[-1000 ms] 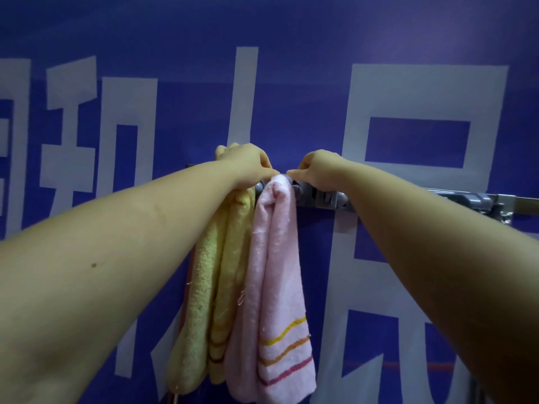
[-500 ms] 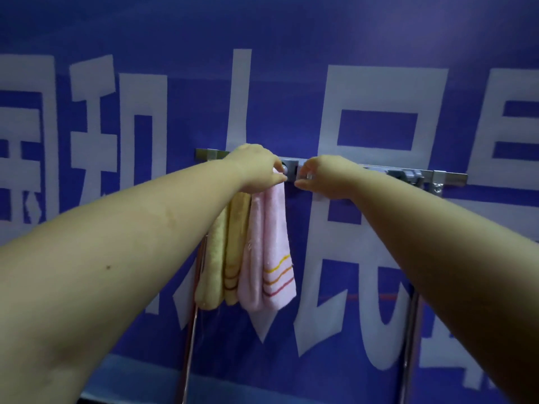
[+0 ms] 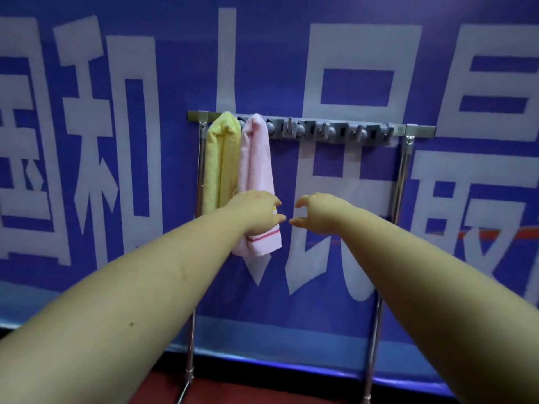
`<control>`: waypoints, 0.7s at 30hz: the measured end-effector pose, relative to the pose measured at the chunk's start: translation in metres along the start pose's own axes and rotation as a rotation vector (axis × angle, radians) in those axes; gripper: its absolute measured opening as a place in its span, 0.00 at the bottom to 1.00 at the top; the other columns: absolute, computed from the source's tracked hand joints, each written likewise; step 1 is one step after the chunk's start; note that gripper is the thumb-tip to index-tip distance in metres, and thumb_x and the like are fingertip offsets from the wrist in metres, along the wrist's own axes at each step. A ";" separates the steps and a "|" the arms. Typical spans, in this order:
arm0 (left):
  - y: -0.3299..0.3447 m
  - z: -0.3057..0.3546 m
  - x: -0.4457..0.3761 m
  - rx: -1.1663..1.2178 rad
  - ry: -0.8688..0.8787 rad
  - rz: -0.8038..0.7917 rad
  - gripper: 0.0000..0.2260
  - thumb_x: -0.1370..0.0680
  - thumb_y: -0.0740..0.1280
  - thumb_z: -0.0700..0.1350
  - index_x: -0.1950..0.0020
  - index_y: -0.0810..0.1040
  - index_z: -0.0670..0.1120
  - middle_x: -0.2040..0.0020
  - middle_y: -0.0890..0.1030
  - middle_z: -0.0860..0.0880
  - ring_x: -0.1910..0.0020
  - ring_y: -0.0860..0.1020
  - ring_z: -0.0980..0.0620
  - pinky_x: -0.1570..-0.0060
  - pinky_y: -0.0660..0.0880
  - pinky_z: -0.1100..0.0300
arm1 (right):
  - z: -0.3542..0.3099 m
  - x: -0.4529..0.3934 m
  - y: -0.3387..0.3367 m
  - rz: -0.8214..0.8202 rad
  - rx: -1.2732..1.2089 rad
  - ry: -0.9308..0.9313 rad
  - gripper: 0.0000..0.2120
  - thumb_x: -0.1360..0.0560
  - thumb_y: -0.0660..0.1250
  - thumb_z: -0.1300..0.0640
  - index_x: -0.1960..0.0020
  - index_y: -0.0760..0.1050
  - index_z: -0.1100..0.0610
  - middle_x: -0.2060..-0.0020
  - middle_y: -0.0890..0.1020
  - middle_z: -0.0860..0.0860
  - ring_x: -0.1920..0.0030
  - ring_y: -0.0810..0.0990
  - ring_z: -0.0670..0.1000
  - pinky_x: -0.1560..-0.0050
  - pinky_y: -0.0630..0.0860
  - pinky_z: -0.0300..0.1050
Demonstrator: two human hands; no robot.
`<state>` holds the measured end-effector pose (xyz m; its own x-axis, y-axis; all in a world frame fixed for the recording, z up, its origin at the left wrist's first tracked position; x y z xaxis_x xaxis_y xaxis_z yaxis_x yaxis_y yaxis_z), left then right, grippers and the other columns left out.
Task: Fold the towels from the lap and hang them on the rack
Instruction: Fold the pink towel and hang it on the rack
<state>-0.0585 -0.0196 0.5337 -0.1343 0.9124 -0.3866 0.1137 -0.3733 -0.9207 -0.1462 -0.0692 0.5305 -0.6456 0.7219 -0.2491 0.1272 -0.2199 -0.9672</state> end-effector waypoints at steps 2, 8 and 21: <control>0.030 0.002 0.010 0.043 -0.020 -0.047 0.22 0.22 0.56 0.57 0.29 0.66 0.51 0.29 0.69 0.50 0.31 0.68 0.47 0.36 0.67 0.52 | 0.002 0.007 0.029 -0.026 -0.019 0.010 0.27 0.23 0.60 0.42 0.27 0.63 0.53 0.33 0.71 0.55 0.38 0.75 0.57 0.39 0.72 0.50; 0.137 0.011 0.040 0.111 -0.017 -0.198 0.23 0.21 0.57 0.57 0.29 0.65 0.50 0.29 0.69 0.49 0.32 0.68 0.47 0.37 0.69 0.50 | 0.008 0.024 0.144 -0.200 -0.056 0.003 0.28 0.23 0.60 0.43 0.27 0.62 0.53 0.31 0.70 0.55 0.35 0.72 0.57 0.38 0.71 0.51; 0.370 0.015 0.099 0.161 -0.028 -0.467 0.23 0.22 0.58 0.57 0.29 0.65 0.48 0.28 0.68 0.47 0.30 0.67 0.46 0.31 0.63 0.52 | 0.030 0.054 0.386 -0.500 -0.189 0.028 0.27 0.24 0.63 0.44 0.28 0.64 0.53 0.33 0.69 0.56 0.33 0.69 0.58 0.36 0.68 0.51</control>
<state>-0.0440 -0.0700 0.1537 -0.1613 0.9844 0.0698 -0.1182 0.0509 -0.9917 -0.1546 -0.1342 0.1452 -0.6420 0.7263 0.2456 -0.0554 0.2755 -0.9597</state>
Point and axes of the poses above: each hand's wrist, its own x-axis away from the middle knuckle, its own y-axis out of the palm, z = x × y, the point moved 10 cm from there along -x, towards the middle knuckle
